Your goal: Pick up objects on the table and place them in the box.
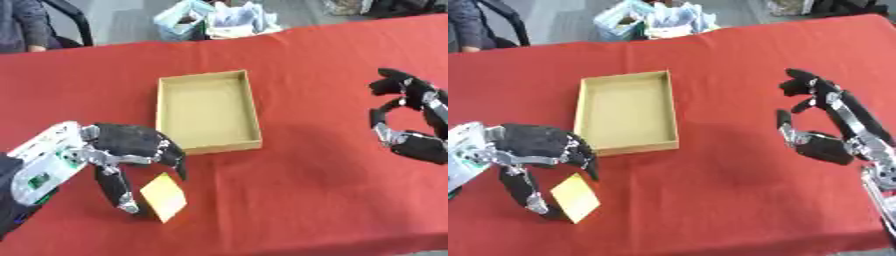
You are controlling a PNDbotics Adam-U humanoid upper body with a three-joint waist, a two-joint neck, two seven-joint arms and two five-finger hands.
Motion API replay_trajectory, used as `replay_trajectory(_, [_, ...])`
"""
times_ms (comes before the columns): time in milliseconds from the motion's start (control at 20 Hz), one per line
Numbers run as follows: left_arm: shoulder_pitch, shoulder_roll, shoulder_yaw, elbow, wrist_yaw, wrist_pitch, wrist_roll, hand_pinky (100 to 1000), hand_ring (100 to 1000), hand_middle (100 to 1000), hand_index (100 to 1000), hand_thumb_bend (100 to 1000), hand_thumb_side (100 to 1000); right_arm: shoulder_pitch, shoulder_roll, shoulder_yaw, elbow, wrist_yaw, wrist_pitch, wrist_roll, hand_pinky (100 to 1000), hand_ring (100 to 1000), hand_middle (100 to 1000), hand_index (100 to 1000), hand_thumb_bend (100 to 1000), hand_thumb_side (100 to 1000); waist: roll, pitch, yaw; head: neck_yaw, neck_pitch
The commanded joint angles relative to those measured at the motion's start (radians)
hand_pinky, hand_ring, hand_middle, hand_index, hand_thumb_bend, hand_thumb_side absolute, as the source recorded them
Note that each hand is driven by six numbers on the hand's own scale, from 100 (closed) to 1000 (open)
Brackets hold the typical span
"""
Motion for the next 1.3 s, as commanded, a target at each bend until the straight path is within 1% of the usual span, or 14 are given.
replay_trajectory(50, [-0.009, 0.011, 0.021, -0.002, 0.001, -0.345, -0.35, 761, 700, 576, 743, 584, 156, -0.015, -0.016, -0.008, -0.01, -0.01, -0.005, -0.001, 632, 809, 780, 964, 100, 263, -0.006, -0.012, -0.001, 0.002, -0.008])
replay_trajectory(150, [-0.008, 0.009, 0.023, -0.002, 0.002, -0.343, -0.35, 755, 682, 538, 717, 559, 142, -0.015, -0.016, -0.008, -0.009, -0.01, -0.005, -0.001, 632, 809, 780, 964, 100, 264, -0.006, -0.011, -0.001, 0.002, -0.007])
replay_trajectory(350, [-0.006, 0.007, 0.024, 0.001, 0.002, -0.34, -0.35, 744, 669, 512, 688, 519, 129, -0.016, -0.016, -0.009, -0.009, -0.01, -0.005, -0.001, 632, 809, 779, 964, 100, 264, -0.007, -0.011, 0.0, 0.003, -0.007])
replay_trajectory(550, [-0.005, 0.004, 0.025, 0.004, 0.001, -0.337, -0.35, 732, 643, 462, 631, 466, 114, -0.016, -0.015, -0.009, -0.008, -0.01, -0.005, -0.001, 632, 809, 779, 964, 100, 264, -0.007, -0.011, -0.001, 0.003, -0.007])
replay_trajectory(750, [-0.005, 0.004, 0.032, 0.003, 0.009, -0.331, -0.35, 720, 610, 401, 564, 385, 100, -0.016, -0.015, -0.009, -0.008, -0.01, -0.006, -0.001, 632, 809, 779, 964, 100, 265, -0.007, -0.011, 0.001, 0.002, -0.006])
replay_trajectory(900, [-0.01, 0.011, 0.039, -0.003, 0.02, -0.325, -0.35, 717, 602, 379, 543, 364, 100, -0.016, -0.016, -0.009, -0.007, -0.01, -0.006, 0.0, 632, 809, 779, 964, 100, 265, -0.006, -0.013, 0.003, 0.0, -0.006])
replay_trajectory(1050, [-0.028, 0.028, 0.044, -0.016, 0.036, -0.311, -0.35, 718, 604, 377, 541, 366, 100, -0.016, -0.018, -0.009, -0.006, -0.009, -0.006, 0.001, 632, 809, 779, 964, 100, 266, -0.005, -0.015, 0.006, -0.001, -0.006])
replay_trajectory(1100, [-0.035, 0.035, 0.046, -0.022, 0.045, -0.305, -0.35, 718, 604, 376, 540, 308, 100, -0.015, -0.018, -0.008, -0.005, -0.008, -0.006, 0.001, 632, 809, 779, 964, 100, 265, -0.005, -0.015, 0.007, -0.002, -0.007])
replay_trajectory(1150, [-0.042, 0.045, 0.053, -0.031, 0.058, -0.295, -0.348, 719, 605, 376, 540, 366, 100, -0.015, -0.018, -0.009, -0.005, -0.008, -0.006, 0.0, 632, 809, 779, 964, 100, 265, -0.005, -0.016, 0.008, -0.003, -0.008])
replay_trajectory(1300, [-0.068, 0.078, 0.089, -0.066, 0.105, -0.252, -0.339, 722, 612, 380, 542, 381, 100, -0.012, -0.021, -0.01, -0.003, -0.008, -0.006, -0.001, 633, 809, 779, 964, 100, 265, -0.004, -0.02, 0.013, -0.006, -0.006])
